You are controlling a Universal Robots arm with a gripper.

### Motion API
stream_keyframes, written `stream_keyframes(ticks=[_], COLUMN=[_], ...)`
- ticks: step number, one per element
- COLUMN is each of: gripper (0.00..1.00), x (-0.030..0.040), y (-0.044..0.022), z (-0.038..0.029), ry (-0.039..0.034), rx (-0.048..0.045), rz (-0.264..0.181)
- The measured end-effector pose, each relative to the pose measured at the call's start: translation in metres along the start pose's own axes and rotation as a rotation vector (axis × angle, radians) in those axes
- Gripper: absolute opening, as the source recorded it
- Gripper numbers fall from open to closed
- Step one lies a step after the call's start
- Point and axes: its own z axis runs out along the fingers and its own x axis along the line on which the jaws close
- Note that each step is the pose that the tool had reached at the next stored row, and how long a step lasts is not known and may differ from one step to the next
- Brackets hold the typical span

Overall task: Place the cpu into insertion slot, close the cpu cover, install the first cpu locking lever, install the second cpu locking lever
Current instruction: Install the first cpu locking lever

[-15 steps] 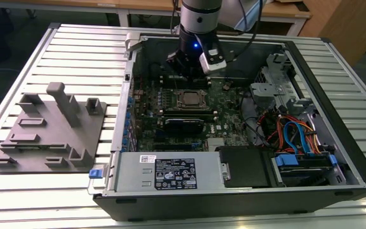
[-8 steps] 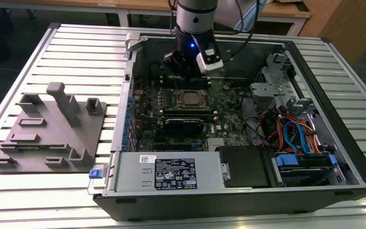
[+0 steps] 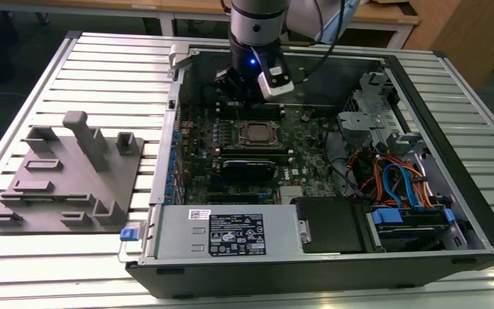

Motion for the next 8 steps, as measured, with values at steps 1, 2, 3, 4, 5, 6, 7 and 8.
stream_keyframes(ticks=[1,2,3,4,5,6,7,8], gripper=[0.10,0.10,0.10,0.10,0.10,0.10,0.10,0.10], x=[0.0012,0.0024,0.0037,0.0045,0.0046,0.0046,0.0046,0.0047], y=[-0.0001,-0.0003,-0.0004,-0.0005,-0.0005,-0.0005,-0.0005,-0.0006], z=[0.0000,-0.0001,-0.0001,0.0000,0.0000,0.0000,-0.0001,-0.0001], ry=[-0.0003,-0.0009,-0.0017,-0.0025,-0.0027,-0.0029,-0.0028,-0.0029], rx=[0.0001,0.0001,-0.0001,-0.0003,-0.0003,-0.0004,-0.0002,-0.0002], rz=[-0.001,-0.003,-0.004,-0.004,-0.004,-0.004,-0.004,-0.004])
